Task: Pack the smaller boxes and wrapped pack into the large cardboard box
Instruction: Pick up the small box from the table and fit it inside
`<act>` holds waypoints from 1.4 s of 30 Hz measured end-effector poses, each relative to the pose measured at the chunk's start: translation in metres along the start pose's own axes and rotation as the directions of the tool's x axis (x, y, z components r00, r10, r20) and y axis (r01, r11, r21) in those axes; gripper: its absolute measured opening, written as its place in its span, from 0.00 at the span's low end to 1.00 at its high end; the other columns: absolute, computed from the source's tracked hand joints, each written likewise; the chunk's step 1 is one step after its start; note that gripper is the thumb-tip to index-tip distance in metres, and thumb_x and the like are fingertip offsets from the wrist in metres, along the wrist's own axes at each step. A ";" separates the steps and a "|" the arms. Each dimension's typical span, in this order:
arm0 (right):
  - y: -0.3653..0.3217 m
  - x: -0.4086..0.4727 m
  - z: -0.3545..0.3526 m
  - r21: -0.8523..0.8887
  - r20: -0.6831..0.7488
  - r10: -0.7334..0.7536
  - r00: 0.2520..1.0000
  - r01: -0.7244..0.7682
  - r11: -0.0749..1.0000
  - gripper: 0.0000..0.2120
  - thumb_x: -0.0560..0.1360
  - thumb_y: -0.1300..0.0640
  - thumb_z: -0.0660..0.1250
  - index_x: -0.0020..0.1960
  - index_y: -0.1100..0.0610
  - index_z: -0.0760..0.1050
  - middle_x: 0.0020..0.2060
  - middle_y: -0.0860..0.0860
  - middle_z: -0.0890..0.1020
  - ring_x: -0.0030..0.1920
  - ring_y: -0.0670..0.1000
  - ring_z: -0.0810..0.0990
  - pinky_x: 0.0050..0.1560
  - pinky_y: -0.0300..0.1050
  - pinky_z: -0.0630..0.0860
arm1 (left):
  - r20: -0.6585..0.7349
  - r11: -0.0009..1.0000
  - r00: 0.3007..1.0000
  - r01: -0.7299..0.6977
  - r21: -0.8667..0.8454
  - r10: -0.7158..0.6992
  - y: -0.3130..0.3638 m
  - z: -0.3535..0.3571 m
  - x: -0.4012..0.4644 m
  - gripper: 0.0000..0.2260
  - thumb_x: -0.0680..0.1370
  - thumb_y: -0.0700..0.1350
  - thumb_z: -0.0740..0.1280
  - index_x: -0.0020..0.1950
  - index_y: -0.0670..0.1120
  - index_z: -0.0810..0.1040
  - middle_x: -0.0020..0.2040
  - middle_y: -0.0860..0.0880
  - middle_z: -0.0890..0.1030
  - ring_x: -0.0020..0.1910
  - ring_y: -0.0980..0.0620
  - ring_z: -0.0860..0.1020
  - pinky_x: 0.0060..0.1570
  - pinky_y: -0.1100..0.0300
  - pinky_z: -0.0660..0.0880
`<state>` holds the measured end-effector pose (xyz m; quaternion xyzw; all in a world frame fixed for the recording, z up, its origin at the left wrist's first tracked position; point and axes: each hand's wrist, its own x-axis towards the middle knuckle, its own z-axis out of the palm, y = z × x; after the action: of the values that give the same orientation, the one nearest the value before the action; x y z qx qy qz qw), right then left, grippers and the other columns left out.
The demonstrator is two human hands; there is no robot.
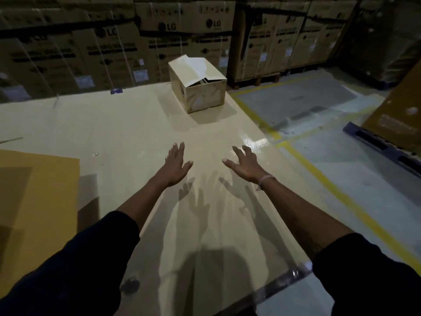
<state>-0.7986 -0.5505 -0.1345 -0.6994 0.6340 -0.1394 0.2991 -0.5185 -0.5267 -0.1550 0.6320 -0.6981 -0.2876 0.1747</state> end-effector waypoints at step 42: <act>-0.074 0.589 -0.109 -0.350 0.034 -0.215 0.976 0.213 0.912 0.33 0.81 0.29 0.50 0.83 0.38 0.54 0.83 0.61 0.51 0.80 0.70 0.53 0.79 0.64 0.53 | -0.426 0.914 0.813 0.392 -0.101 -0.396 0.001 -0.090 0.508 0.35 0.79 0.70 0.58 0.83 0.59 0.56 0.80 0.37 0.54 0.75 0.32 0.65 0.73 0.45 0.65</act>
<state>-0.7091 -1.1469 -0.1132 -0.8064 0.5690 -0.0576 0.1503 -0.5358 -1.0420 -0.1459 0.8101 -0.4936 -0.1708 0.2664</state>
